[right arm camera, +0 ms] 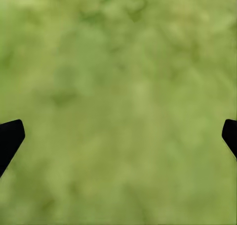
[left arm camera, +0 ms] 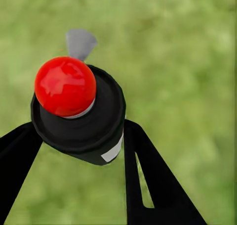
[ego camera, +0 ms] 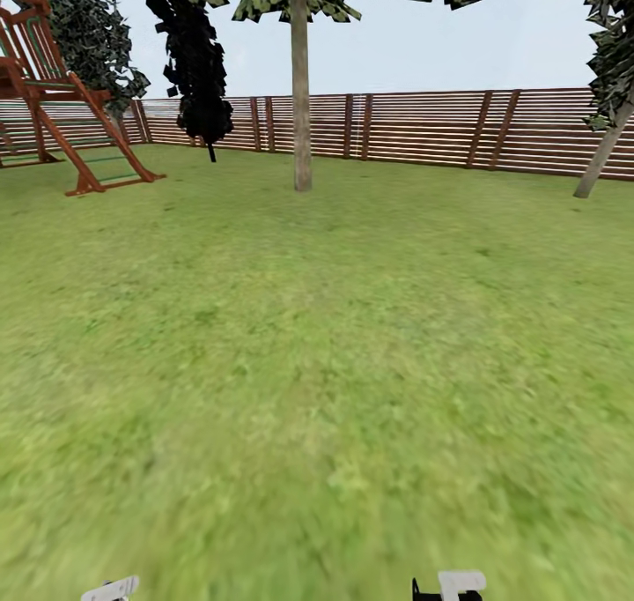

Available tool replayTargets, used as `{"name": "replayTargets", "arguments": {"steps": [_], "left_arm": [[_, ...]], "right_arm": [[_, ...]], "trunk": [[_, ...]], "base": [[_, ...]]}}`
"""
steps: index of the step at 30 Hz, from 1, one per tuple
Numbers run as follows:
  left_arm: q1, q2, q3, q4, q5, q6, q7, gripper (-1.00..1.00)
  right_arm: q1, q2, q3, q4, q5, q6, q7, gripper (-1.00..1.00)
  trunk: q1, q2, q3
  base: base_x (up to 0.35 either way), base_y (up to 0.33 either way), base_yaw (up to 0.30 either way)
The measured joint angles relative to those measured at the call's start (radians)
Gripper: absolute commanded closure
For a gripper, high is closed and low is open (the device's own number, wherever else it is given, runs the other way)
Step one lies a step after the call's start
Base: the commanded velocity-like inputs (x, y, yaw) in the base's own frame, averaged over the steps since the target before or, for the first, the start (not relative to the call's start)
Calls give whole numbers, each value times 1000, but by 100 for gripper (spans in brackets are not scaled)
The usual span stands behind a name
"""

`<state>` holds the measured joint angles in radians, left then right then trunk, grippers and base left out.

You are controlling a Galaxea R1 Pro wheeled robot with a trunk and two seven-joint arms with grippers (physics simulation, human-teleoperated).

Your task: In the garden, pick up the pesticide atomizer on the floor and spray pesticide onto both trees until each tree trunk is fully covered.

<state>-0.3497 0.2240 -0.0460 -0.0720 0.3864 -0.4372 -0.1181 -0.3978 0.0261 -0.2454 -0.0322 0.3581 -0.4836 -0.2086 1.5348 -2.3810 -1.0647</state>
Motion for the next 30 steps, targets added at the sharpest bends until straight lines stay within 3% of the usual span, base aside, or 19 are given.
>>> {"name": "replayTargets", "arguments": {"steps": [30], "left_arm": [[0, 0, 0, 0, 0, -1, 0, 100]], "right_arm": [[0, 0, 0, 0, 0, 0, 0, -100]], "trunk": [[0, 0, 0]], "base": [[341, 0, 0]]}}
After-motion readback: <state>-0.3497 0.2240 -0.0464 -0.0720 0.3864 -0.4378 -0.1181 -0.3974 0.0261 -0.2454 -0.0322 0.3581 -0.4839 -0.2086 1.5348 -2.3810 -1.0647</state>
